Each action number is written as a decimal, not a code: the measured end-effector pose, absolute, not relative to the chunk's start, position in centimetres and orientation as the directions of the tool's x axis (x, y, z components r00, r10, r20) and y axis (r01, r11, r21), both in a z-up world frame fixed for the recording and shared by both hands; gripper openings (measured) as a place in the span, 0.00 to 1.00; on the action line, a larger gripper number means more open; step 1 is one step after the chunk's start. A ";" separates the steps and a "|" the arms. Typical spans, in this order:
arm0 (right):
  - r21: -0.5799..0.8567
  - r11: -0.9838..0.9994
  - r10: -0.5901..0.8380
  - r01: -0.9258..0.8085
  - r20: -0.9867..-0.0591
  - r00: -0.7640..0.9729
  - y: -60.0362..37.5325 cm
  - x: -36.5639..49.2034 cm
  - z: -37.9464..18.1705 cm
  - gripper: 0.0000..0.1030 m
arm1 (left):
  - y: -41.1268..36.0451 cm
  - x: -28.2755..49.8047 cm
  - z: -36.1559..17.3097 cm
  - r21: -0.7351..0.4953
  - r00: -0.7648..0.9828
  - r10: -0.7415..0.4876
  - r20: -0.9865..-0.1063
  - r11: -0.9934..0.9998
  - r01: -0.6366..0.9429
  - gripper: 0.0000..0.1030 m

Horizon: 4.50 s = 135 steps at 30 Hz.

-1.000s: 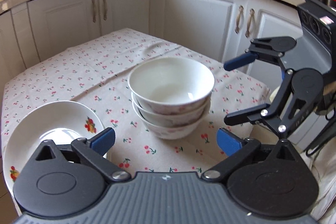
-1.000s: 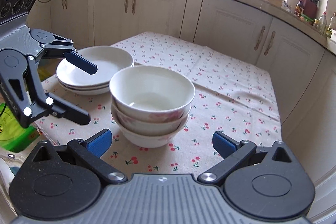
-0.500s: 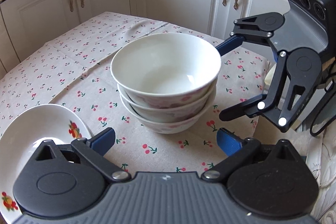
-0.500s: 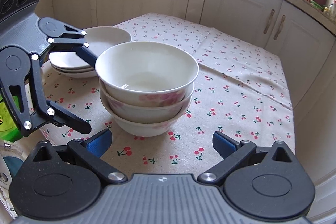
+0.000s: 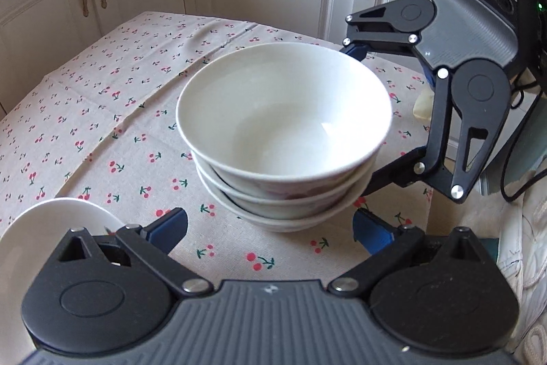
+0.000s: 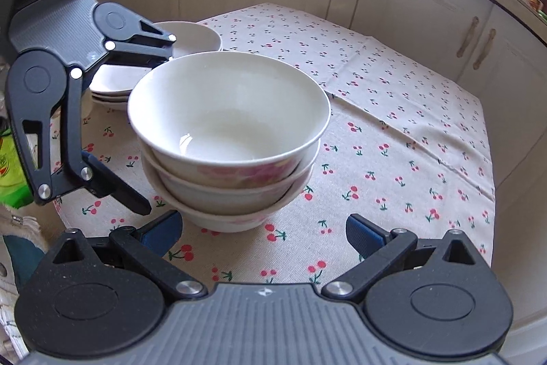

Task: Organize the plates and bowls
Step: 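Grip the three-bowl stack from opposite sides with both grippers, then lift the bowl stack with both grippers and carry it over the plate stack, then lower the bowl stack onto the plates and open both grippers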

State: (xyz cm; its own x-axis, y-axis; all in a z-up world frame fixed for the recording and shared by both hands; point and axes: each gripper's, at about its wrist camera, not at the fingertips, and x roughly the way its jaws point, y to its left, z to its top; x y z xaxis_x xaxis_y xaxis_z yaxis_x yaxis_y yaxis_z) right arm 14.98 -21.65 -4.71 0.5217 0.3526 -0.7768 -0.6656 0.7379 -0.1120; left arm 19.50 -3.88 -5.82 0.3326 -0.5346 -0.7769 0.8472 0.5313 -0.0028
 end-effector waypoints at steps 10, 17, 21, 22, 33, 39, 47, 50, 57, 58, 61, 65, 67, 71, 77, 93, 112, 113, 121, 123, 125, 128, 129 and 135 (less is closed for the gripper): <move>-0.141 0.645 0.377 -0.751 -0.797 0.473 -21.0 16.0 -4.6 1.00 | -4.4 20.6 -6.0 0.023 0.295 -0.528 -0.796 0.462 0.887 0.99; -0.113 0.605 0.410 -0.788 -0.804 0.430 -20.9 16.7 -4.5 1.00 | -4.6 21.0 -6.2 0.008 0.251 -0.546 -0.799 0.409 0.912 0.99; -0.118 0.580 0.407 -0.806 -0.815 0.413 -20.7 17.1 -4.6 1.00 | -4.5 21.6 -6.3 -0.009 0.235 -0.553 -0.799 0.402 0.916 0.98; -0.117 0.571 0.410 -0.813 -0.817 0.406 -20.7 17.1 -4.6 1.00 | -4.5 21.7 -6.4 -0.012 0.233 -0.555 -0.799 0.402 0.916 0.97; -0.116 0.486 0.437 -0.866 -0.827 0.355 -20.1 17.2 -4.1 1.00 | -4.7 22.1 -5.9 -0.041 0.182 -0.572 -0.800 0.354 0.934 0.97; -0.090 0.469 0.444 -0.879 -0.836 0.323 -19.9 17.7 -4.2 0.96 | -4.7 22.5 -5.8 -0.071 0.149 -0.574 -0.805 0.343 0.937 0.91; -0.061 0.463 0.451 -0.884 -0.842 0.295 -19.9 18.3 -4.1 0.92 | -4.6 22.7 -6.0 -0.090 0.128 -0.580 -0.805 0.333 0.939 0.90; -0.059 0.462 0.450 -0.885 -0.844 0.291 -20.0 18.4 -4.0 0.92 | -4.6 22.7 -5.9 -0.092 0.125 -0.581 -0.804 0.329 0.940 0.90; -0.061 0.461 0.444 -0.885 -0.848 0.290 -19.9 18.6 -4.0 0.92 | -4.8 22.7 -5.9 -0.081 0.123 -0.584 -0.802 0.310 0.947 0.90; -0.063 0.460 0.442 -0.886 -0.849 0.290 -19.9 18.6 -4.0 0.92 | -4.8 22.7 -5.9 -0.081 0.120 -0.586 -0.801 0.305 0.949 0.90; -0.076 0.457 0.436 -0.886 -0.849 0.298 -19.8 18.5 -4.0 0.92 | -5.1 22.7 -5.9 -0.073 0.118 -0.585 -0.802 0.292 0.954 0.89; -0.078 0.464 0.433 -0.882 -0.848 0.304 -20.0 18.2 -3.9 0.90 | -5.3 22.7 -5.9 -0.073 0.114 -0.583 -0.804 0.287 0.955 0.88; -0.076 0.467 0.435 -0.881 -0.848 0.304 -20.1 18.2 -3.8 0.90 | -5.3 22.6 -5.9 -0.071 0.118 -0.583 -0.804 0.291 0.954 0.88; -0.077 0.470 0.432 -0.879 -0.849 0.305 -20.1 18.1 -3.7 0.90 | -5.4 22.5 -5.9 -0.062 0.125 -0.579 -0.806 0.293 0.954 0.88; -0.078 0.469 0.423 -0.880 -0.854 0.302 -19.9 18.0 -3.4 0.90 | -5.3 22.3 -5.7 -0.063 0.126 -0.582 -0.803 0.294 0.954 0.88; -0.206 0.350 0.447 -0.914 -0.821 0.356 -14.5 18.2 1.6 0.90 | 0.3 20.9 -0.8 0.041 0.292 -0.580 -0.761 0.405 0.913 0.88; -0.198 0.189 0.483 -0.962 -0.834 0.267 -3.4 24.1 -1.6 0.90 | 8.6 22.4 -2.8 0.079 0.408 -0.469 -0.783 0.576 0.814 0.88; -0.192 0.187 0.481 -0.963 -0.837 0.260 -3.3 24.3 -1.8 0.90 | 8.8 22.5 -2.9 0.075 0.406 -0.468 -0.785 0.579 0.812 0.88; -0.181 0.178 0.463 -0.967 -0.852 0.245 -1.2 25.9 -3.0 0.90 | 10.5 23.1 -3.9 0.049 0.397 -0.478 -0.784 0.590 0.806 0.88; -0.179 0.178 0.461 -0.967 -0.853 0.243 -1.1 26.0 -3.0 0.90 | 10.7 22.8 -3.8 0.041 0.394 -0.484 -0.781 0.590 0.806 0.88; -0.179 0.180 0.459 -0.967 -0.854 0.244 -1.3 25.8 -3.0 0.90 | 10.8 22.8 -3.9 0.036 0.393 -0.489 -0.779 0.591 0.806 0.88; -0.178 0.183 0.455 -0.967 -0.857 0.244 -1.4 25.3 -2.9 0.90 | 11.0 22.9 -4.0 0.027 0.389 -0.497 -0.776 0.589 0.807 0.88; -0.178 0.184 0.454 -0.967 -0.857 0.244 -1.5 25.2 -2.9 0.90 | 11.0 22.9 -4.0 0.027 0.389 -0.498 -0.775 0.589 0.808 0.88; -0.194 0.198 0.450 -0.961 -0.853 0.265 -1.5 24.7 -3.0 0.91 | 11.1 22.8 -4.1 0.034 0.401 -0.496 -0.771 0.596 0.802 0.88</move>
State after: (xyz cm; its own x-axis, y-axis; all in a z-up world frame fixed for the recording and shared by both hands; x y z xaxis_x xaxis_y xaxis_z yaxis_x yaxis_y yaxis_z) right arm 24.67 -1.50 -2.97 0.2647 0.4499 -0.8530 -0.9608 0.1984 -0.1936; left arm 22.83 11.11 -4.06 0.4005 -0.4956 -0.7707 0.8024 0.5958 0.0339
